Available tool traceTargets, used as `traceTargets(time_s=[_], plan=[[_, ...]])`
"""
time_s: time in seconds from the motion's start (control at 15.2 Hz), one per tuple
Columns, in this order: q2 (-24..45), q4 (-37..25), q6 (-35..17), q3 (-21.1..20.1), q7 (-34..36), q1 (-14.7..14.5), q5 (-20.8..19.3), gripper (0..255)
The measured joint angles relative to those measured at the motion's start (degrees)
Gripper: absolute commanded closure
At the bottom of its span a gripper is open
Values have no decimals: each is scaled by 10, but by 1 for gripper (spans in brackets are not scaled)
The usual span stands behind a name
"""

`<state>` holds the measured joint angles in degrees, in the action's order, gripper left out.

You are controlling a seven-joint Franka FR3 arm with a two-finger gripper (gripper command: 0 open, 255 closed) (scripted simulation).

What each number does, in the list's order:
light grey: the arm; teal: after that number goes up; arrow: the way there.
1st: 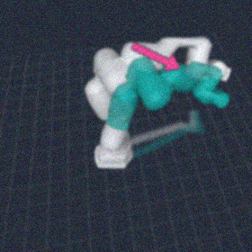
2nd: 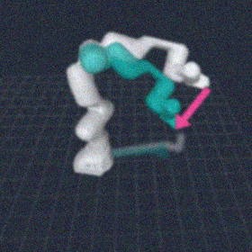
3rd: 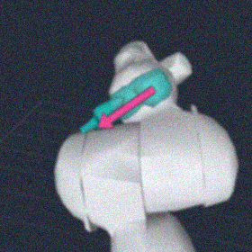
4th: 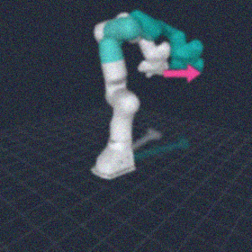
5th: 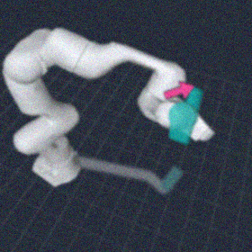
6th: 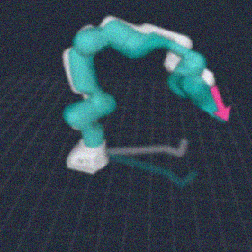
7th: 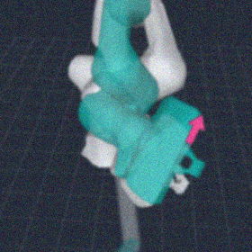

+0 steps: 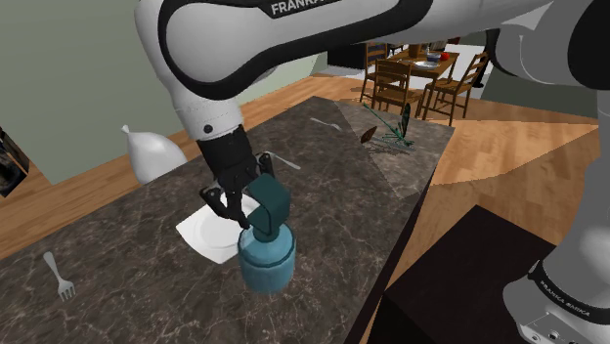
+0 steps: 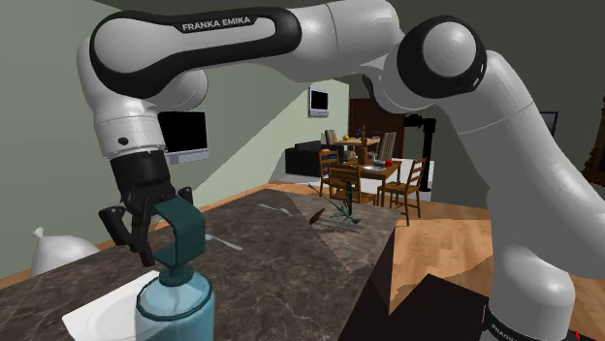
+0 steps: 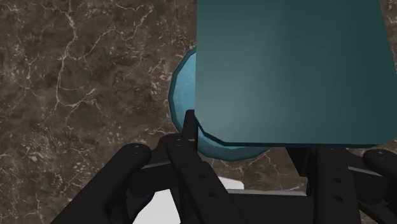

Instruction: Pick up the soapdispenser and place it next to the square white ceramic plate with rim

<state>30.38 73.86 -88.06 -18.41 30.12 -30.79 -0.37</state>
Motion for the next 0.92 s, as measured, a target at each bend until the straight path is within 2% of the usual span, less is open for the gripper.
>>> traceTargets(time_s=[0.33,0.79,0.86,0.92], plan=[[5,32,-36,1,-2,1,-1,255],[7,38,-46,2,-3,1,-2,255],[7,39,-46,2,-3,1,-2,0],[7,39,-46,2,-3,1,-2,0]])
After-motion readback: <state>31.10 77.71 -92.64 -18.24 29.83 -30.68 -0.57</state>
